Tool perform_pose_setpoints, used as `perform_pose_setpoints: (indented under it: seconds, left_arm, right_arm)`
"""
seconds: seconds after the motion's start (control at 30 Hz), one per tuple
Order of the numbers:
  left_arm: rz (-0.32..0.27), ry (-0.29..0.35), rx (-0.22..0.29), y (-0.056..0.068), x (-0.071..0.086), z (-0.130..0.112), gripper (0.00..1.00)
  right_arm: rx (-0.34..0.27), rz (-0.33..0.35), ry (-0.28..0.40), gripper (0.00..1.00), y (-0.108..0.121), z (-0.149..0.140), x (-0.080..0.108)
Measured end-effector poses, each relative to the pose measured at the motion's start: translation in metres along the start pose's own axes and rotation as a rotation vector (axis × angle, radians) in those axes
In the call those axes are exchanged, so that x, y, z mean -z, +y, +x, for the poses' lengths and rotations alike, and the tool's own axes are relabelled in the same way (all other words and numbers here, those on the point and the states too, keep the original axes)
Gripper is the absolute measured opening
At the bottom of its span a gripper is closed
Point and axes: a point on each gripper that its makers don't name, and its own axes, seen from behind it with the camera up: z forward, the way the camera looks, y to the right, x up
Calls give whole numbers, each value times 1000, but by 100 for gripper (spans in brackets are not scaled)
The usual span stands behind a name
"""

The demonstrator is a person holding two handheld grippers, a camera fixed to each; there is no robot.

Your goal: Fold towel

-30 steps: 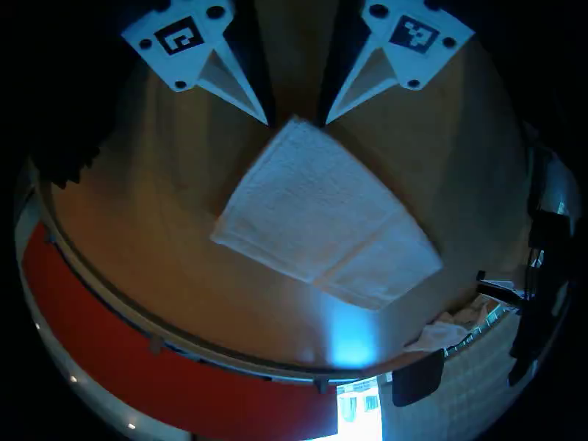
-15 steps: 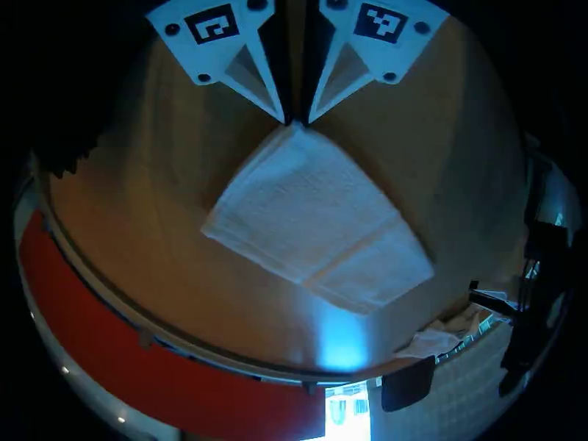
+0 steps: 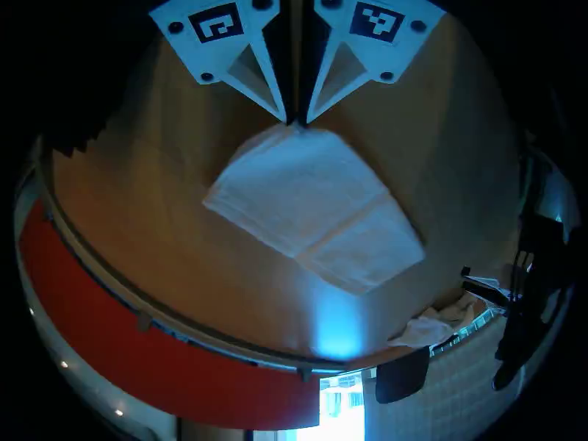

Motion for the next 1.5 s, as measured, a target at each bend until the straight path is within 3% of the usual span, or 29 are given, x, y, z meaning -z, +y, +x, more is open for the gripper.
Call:
perform_pose_setpoints:
  seconds: [0.37, 0.67, 0.93, 1.17, 1.5]
  left_arm:
    - [3, 4, 9, -5, 5, -1, 94]
    - [5, 7, 20, -7, 7, -3, 94]
    - [4, 11, 20, -8, 10, -3, 93]
    - [9, 14, 22, -12, 16, -1, 93]
    - [14, 37, 39, -20, 34, 1, 93]
  right_arm:
    - [60, -31, 100, 5, 1, 68, 18]
    - [122, -16, 159, 5, -11, 120, 20]
    - [159, -2, 158, 5, -19, 133, 17]
    - [190, 25, 158, 5, -32, 148, 5]
    - [280, 117, 140, 6, -84, 178, -33]
